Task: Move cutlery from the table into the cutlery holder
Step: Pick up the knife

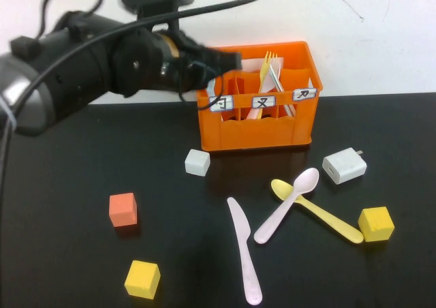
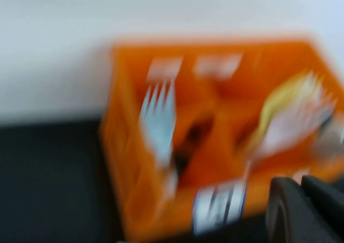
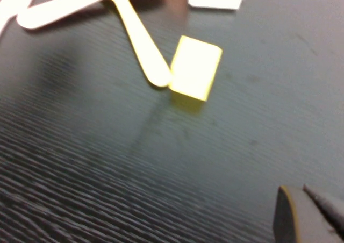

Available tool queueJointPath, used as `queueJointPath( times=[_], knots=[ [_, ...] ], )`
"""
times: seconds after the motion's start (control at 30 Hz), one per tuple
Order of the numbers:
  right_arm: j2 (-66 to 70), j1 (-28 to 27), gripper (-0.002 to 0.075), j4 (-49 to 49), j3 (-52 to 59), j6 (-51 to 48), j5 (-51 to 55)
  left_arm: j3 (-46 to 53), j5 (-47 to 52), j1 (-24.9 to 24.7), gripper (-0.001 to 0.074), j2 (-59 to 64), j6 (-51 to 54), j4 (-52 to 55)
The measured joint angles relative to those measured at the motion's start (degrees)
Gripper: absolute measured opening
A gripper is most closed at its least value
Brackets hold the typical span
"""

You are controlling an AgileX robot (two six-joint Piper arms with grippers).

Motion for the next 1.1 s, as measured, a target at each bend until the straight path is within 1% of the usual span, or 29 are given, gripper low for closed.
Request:
queueJointPath(
  times=[0.13,0.23,0.33,0.43,0.57,0.67,0.77,0.9,1.0,1.07,1.1],
  knots=[
    [0.0,0.0,-0.0002,5.2,0.0,-5.9,0.5,0.0,14.3,0.0,0.0004,-0.7,5.6,-6.2],
    [0.0,0.0,-0.0002,8.2,0.0,-9.0,1.1,0.1,22.1,0.0,0.0001,-0.2,9.3,-13.0],
    [0.0,0.0,-0.0002,9.5,0.0,-10.5,1.3,1.6,25.0,0.0,0.0000,0.5,12.8,-21.4],
    [0.0,0.0,-0.0002,9.8,0.0,-11.2,1.5,3.6,25.4,-0.9,0.0000,2.1,16.9,-29.3],
    [0.0,0.0,-0.0002,10.2,0.0,-11.6,1.5,5.9,25.1,-4.4,0.0000,3.7,19.0,-32.9],
    [0.0,0.0,-0.0002,10.2,0.0,-11.8,1.5,8.9,22.3,-8.2,0.0000,4.1,18.6,-32.7],
    [0.0,0.0,-0.0002,10.2,0.0,-11.9,1.5,11.9,17.7,-12.6,0.0000,4.1,14.2,-29.2],
    [0.0,0.0,-0.0002,10.2,0.0,-11.9,1.5,14.4,14.9,-17.8,0.0000,4.1,3.2,-19.3],
    [0.0,0.0,-0.0002,10.3,0.0,-12.0,2.1,14.8,15.1,-20.4,0.0003,4.1,-5.2,-10.6],
    [0.0,0.0,-0.0002,10.6,0.0,-12.0,2.3,14.9,15.5,-21.5,0.0029,4.1,-9.9,-5.6],
    [0.0,0.0,-0.0002,10.6,0.0,-12.0,2.4,14.9,15.6,-21.8,0.0054,4.1,-12.0,-3.2]
  ],
)
